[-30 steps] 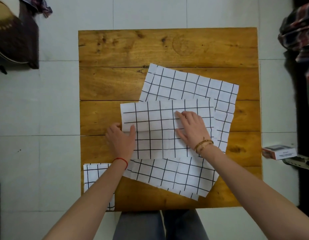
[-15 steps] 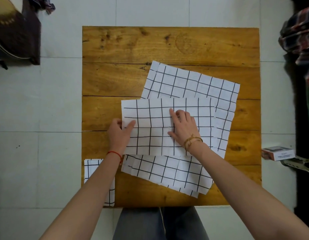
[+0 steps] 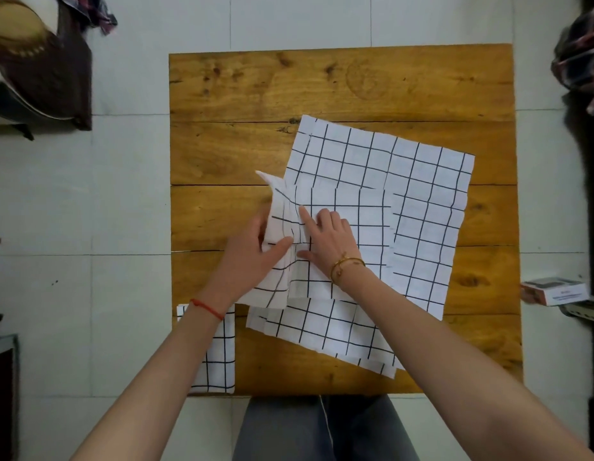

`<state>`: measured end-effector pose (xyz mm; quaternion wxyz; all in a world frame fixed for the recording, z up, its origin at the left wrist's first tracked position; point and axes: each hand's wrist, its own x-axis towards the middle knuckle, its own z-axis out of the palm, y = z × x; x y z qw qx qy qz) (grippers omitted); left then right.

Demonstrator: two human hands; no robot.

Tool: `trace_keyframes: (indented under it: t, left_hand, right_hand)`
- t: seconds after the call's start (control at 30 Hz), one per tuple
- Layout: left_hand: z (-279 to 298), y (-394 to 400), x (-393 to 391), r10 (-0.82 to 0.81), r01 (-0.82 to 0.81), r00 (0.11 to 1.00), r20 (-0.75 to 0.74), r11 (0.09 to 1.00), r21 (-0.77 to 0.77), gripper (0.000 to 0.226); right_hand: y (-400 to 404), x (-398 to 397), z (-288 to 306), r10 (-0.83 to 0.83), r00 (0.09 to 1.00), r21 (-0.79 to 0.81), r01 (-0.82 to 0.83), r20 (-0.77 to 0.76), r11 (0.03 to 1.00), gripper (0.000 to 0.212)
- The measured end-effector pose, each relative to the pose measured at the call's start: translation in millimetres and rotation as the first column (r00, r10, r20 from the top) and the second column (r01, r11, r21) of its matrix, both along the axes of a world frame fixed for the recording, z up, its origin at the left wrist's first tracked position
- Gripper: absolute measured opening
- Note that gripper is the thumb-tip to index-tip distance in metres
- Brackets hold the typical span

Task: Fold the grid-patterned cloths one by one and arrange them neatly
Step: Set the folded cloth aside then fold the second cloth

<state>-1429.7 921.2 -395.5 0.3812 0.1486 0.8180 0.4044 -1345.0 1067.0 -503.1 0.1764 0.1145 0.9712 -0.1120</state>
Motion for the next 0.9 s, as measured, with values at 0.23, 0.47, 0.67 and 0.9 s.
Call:
trace_keyframes:
  t: [0.23,0.47,0.67,0.9]
  left_hand:
    - [-7,55,45,-0.096,0.095,0.995,0.015,0.994,0.054,0.074]
    - [-41,87,87,-0.144,0.138,0.980,0.137,0.989,0.052,0.095]
    - [-63,59,79,-0.233,0.208,0.961,-0.149,0.964,-0.165,0.070]
    - [-83,34,47,-0.408,0.229,0.831,-0.378,0.870,-0.436,0.068]
  right_hand:
    - [34,25,18,-0.366,0.906,-0.287,0.300,-0.213,0.910,0.046]
    - [76,65,35,-0.888,0.428,-0.628,0.741,0.167,0.239,0.055]
    - [88,68,28,-0.884,0.451,-0.577,0.756,0.120,0.308,0.046]
    - [83,57,20,-0.630,0.748,-0.190,0.601,-0.211,0.777,0.031]
